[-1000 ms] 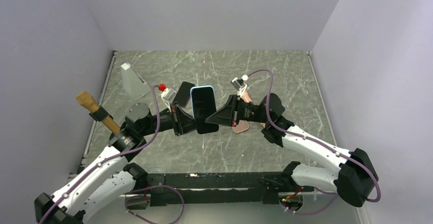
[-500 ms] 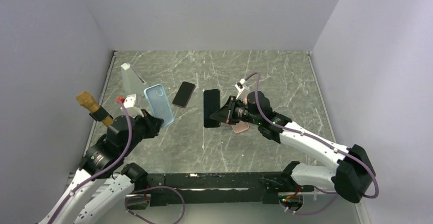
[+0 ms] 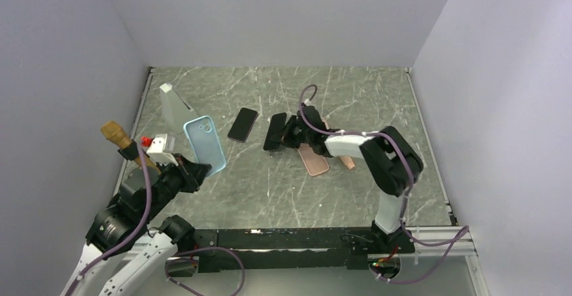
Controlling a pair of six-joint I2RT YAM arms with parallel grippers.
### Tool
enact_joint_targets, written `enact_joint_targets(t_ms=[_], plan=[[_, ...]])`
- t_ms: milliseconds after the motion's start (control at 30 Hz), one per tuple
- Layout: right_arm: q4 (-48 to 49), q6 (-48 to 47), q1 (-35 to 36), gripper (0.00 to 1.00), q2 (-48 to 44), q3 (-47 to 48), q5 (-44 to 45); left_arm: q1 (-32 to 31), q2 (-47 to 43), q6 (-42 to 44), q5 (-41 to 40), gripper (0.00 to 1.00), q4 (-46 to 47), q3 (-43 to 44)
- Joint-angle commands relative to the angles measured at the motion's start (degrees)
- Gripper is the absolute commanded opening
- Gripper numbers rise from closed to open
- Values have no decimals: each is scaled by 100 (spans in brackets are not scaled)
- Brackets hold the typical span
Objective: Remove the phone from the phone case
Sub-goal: Place the phone at the center of the board.
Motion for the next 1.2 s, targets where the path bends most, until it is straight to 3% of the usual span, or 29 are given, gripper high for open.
enact_joint_targets(t_ms=[0,233,733,1033,1167], plan=[[1298,557,58,0,654,751,-187,-3,-364,-73,170,0,-181,250],[1878,1348,216,0,1537,1061,93,-1,-625,-13,8,0,-578,422],[1705,1565,409,2,2243,1591,429,-3,-594,67,35,0,-653,520],[1195,1300,394,24,2436,1928,312,-3,-515,80,94,0,-624,515],[791,1059,390,40,2350,2010,371,-4,-460,88,140,0,-568,480]])
